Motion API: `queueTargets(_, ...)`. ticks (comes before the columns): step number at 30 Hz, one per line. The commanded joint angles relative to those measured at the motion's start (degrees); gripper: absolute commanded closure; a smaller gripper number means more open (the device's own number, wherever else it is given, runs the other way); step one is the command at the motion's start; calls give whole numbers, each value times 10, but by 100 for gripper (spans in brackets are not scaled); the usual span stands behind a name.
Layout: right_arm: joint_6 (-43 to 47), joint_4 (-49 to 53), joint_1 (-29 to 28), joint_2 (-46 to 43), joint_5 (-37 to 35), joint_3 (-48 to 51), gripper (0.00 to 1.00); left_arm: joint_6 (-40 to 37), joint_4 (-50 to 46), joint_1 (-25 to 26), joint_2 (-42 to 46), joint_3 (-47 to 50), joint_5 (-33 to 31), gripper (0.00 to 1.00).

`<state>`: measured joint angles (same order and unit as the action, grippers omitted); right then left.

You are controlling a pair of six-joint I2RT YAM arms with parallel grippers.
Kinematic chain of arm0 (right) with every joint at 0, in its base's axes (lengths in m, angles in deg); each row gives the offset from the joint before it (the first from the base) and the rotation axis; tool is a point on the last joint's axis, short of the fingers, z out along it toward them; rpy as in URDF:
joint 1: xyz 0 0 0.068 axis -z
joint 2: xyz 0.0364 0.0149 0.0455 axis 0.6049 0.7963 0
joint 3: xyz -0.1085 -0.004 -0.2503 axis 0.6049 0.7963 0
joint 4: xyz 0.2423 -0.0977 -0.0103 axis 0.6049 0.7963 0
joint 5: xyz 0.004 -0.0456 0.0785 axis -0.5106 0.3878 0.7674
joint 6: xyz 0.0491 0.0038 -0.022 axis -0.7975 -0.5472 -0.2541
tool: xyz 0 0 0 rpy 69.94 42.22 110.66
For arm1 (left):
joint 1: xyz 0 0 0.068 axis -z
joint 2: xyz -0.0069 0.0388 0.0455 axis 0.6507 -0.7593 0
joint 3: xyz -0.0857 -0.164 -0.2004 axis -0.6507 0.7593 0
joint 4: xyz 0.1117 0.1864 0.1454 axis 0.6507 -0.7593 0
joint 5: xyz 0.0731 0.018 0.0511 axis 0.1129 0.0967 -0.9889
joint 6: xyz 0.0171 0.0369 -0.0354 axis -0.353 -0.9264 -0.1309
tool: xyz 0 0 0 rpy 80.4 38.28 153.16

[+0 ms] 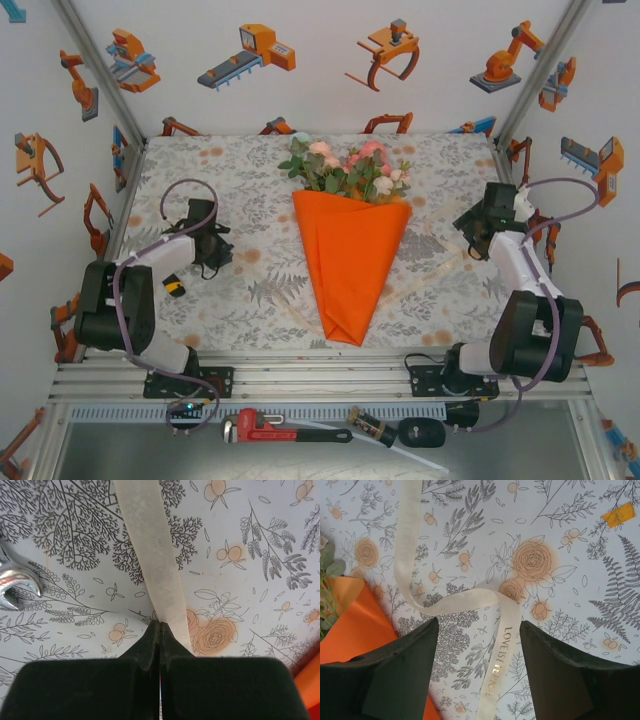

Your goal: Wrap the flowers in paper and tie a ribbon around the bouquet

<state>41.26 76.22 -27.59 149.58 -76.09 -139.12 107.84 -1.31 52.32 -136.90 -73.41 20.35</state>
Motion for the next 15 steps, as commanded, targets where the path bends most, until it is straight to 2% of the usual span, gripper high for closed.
queueTargets(1,-4,-16,13,-5,13,8,30,-35,-8,-11,37,-31,-11,100)
queueTargets(6,11,-78,44,0,88,35,29,-62,-22,-20,109,-41,-59,100)
queueTargets(8,46,-100,49,18,117,32,30,-72,-22,-28,129,-43,-68,100)
queueTargets(11,86,-90,49,56,149,6,32,-83,-21,-35,140,-49,-62,100)
queueTargets(15,81,-65,49,98,148,-19,33,-90,-12,-37,146,-51,-59,100)
